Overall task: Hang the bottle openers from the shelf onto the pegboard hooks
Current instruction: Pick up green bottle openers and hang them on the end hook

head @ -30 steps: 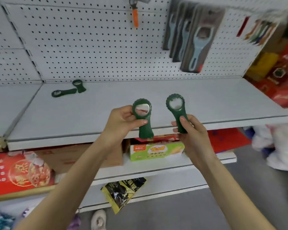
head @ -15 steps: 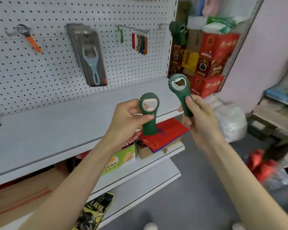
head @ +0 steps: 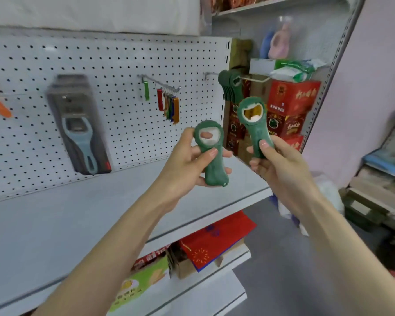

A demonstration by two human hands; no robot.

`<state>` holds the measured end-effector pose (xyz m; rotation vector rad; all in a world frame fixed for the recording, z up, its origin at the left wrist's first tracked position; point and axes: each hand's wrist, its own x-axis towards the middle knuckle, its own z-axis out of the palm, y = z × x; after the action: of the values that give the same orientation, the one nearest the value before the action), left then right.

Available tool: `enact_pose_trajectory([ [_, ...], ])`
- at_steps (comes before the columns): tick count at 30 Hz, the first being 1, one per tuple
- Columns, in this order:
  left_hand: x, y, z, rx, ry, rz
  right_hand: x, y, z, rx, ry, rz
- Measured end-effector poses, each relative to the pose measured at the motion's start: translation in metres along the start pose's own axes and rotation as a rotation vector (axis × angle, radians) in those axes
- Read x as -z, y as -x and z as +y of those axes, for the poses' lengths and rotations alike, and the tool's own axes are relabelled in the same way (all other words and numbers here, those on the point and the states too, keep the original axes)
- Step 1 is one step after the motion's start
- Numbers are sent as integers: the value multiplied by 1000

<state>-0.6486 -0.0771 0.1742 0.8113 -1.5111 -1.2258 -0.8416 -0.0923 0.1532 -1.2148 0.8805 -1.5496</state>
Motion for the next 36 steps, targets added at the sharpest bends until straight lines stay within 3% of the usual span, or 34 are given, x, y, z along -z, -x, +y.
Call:
enact_pose_trajectory([
  [7,-5,-85,-9,-24,83,57,30,-87,4,72,-3,58],
  [10,-11,-113,-15,87,166,77,51,-112,11,39,-28,86],
  [14,-20,-153,-17,252,207,-13,80,-151,12,32,-95,80],
  [19,-38,-193,-23,135,85,16,106,-199,19,42,-177,-1],
  [26,-74,-225,-39,-81,-114,309,141,-240,37,25,-154,-173],
  [31,-96,-230,-52,-117,-149,459,152,-257,37,62,-177,-285],
  [36,-110,-227,-59,-91,-159,485,150,-271,38,-8,-220,-311],
])
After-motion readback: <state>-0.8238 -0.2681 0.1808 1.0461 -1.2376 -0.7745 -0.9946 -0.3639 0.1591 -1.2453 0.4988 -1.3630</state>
